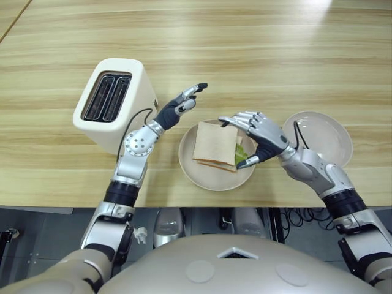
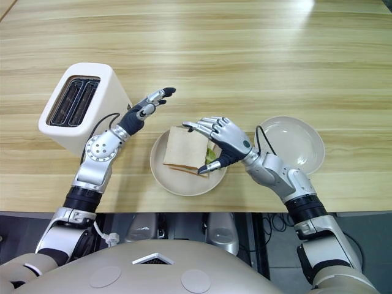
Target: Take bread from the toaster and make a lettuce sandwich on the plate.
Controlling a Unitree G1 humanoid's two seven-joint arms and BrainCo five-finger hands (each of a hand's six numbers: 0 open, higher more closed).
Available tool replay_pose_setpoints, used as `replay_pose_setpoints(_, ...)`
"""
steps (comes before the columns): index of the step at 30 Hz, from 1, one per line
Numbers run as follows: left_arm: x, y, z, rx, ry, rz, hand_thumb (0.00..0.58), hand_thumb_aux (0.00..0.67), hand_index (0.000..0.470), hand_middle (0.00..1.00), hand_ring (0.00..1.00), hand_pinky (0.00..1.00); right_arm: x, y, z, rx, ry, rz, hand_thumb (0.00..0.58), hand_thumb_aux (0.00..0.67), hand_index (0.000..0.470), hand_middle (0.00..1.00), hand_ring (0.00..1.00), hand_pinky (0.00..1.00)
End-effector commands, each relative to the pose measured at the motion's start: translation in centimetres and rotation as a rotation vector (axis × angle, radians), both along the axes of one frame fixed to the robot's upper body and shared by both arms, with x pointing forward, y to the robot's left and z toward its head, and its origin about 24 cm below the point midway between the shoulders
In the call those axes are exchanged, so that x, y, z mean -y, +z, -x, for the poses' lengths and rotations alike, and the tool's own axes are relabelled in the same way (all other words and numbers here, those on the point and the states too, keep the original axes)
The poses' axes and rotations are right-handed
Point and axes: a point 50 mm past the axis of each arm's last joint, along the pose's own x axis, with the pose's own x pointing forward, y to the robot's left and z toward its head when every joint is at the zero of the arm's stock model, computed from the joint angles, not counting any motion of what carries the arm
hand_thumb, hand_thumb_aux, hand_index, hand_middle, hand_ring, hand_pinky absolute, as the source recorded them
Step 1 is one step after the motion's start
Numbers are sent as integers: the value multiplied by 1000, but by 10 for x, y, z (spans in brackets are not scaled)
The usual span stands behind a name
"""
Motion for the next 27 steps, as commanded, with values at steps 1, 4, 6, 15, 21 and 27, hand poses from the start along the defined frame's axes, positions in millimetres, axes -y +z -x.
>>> replay_pose_setpoints(1, -7, 10, 10, 24, 36, 35, 0, 0, 0, 0, 0, 0, 7, 20, 2, 54, -13, -165, 508, 434, 298, 1000, 1000, 1000)
replay_pose_setpoints(4, -7, 20, 26, 28, 0, 73, 0, 0, 0, 0, 0, 0, 13, 21, 1, -47, -19, -280, 580, 670, 460, 1000, 1000, 1000)
replay_pose_setpoints(6, -6, 20, 37, 3, -39, 78, 530, 473, 325, 839, 839, 839, 16, 12, 3, -192, -10, -328, 580, 670, 460, 1000, 1000, 1000)
replay_pose_setpoints(15, -30, -19, 101, -329, -288, -76, 580, 670, 460, 1000, 1000, 1000, 52, -24, 34, -978, 138, -387, 580, 670, 460, 1000, 1000, 1000)
replay_pose_setpoints(21, -46, -40, 129, -494, -401, -279, 580, 670, 460, 1000, 1000, 1000, 60, -47, 62, -1240, 205, -142, 580, 670, 460, 1000, 1000, 1000)
replay_pose_setpoints(27, -46, -54, 130, -500, -427, -459, 580, 670, 460, 1000, 1000, 1000, 62, -62, 66, -1259, 156, 100, 580, 670, 460, 1000, 1000, 1000)
